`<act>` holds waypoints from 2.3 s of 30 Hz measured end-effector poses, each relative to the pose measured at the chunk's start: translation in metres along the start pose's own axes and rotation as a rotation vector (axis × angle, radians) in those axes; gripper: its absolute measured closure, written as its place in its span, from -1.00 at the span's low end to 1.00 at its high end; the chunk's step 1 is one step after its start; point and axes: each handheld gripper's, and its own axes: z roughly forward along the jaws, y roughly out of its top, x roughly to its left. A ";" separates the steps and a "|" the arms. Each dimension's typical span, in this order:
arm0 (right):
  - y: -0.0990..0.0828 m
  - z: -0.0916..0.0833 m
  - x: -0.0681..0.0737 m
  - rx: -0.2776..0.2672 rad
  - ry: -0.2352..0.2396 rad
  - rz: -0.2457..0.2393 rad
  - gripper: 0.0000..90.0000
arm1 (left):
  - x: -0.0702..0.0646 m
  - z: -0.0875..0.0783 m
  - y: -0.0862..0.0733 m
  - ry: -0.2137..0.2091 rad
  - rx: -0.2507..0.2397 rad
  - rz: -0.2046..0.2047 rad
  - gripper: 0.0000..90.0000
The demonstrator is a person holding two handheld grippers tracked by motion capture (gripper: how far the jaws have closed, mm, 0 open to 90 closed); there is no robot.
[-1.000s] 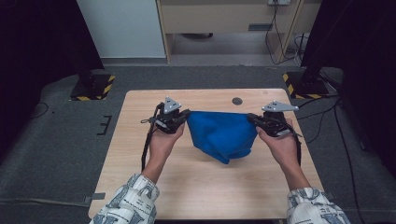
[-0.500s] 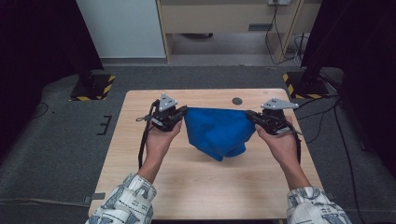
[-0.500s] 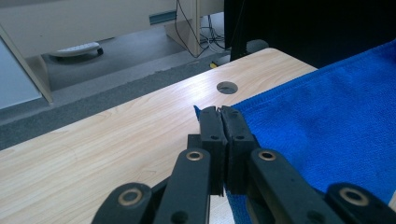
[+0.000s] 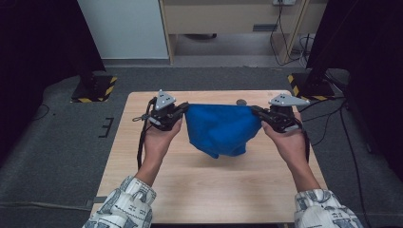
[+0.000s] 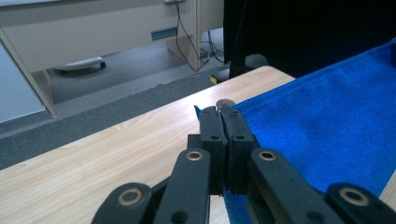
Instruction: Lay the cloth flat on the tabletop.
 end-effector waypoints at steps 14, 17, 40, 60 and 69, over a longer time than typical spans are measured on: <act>0.017 -0.009 0.004 -0.019 -0.001 -0.027 0.93 | 0.000 -0.014 0.013 0.002 -0.033 0.008 0.96; 0.019 -0.011 0.005 -0.024 0.000 -0.029 0.93 | 0.000 -0.018 0.014 0.002 -0.041 0.006 0.96; 0.022 -0.040 0.022 -0.065 0.022 -0.063 0.93 | -0.018 -0.060 0.017 -0.019 -0.083 0.046 0.96; 0.004 -0.054 0.024 0.009 0.023 -0.073 0.93 | -0.023 -0.043 -0.001 -0.047 0.036 0.009 0.95; -0.022 0.014 -0.006 0.081 0.021 -0.009 0.93 | 0.000 0.012 -0.024 -0.035 0.122 -0.051 0.95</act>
